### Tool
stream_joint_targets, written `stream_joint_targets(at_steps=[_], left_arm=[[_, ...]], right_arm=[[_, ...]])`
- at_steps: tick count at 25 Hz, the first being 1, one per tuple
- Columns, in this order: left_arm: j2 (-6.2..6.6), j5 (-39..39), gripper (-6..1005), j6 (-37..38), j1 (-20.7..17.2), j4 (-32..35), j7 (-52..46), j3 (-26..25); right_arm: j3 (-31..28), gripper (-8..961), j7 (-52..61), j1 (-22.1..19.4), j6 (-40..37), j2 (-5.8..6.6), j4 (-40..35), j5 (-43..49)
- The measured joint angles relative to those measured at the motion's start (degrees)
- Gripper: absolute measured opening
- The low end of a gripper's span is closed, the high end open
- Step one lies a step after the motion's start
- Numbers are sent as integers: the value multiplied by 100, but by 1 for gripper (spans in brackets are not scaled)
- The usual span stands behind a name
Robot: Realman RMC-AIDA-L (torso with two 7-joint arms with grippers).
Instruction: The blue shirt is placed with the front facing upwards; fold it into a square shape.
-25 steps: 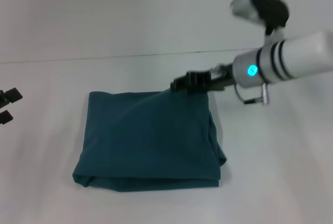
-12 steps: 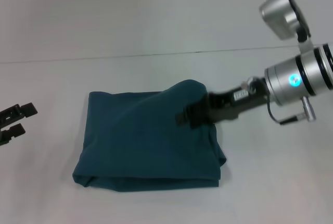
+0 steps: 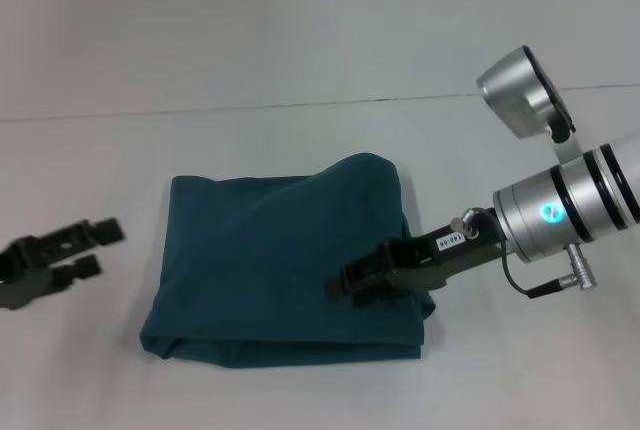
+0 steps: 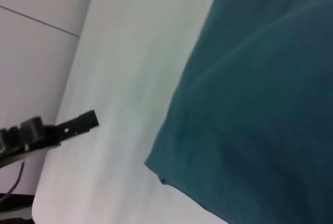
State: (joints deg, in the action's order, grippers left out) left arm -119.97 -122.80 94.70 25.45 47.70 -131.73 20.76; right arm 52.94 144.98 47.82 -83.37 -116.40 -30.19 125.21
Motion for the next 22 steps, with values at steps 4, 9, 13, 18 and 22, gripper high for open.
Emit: stream_joint_targets(at_steps=[4,9,13,18,22], left_arm=[[-127,17,948,52,123,-288,-12,181],[-184,-223,948,-571,227,-652,-260,425],[-200,-432,947,-904,193,-646,-390,504],[-230,-541,947,-1007,144,-601,-373,546],[-243,-616,947,-651,142,-618,-335,635]], right_arm=[[-69,554,-12,-134,-154,70,-123,-72],[-259,554,-70,-325,-293,184,-239,-166],[-307,555,-109,-409,-299,206,-240,-166],[-330,555,-127,-425,-280,206,-242,-166],[-334,556,-131,-425,-270,206,-242,-166]])
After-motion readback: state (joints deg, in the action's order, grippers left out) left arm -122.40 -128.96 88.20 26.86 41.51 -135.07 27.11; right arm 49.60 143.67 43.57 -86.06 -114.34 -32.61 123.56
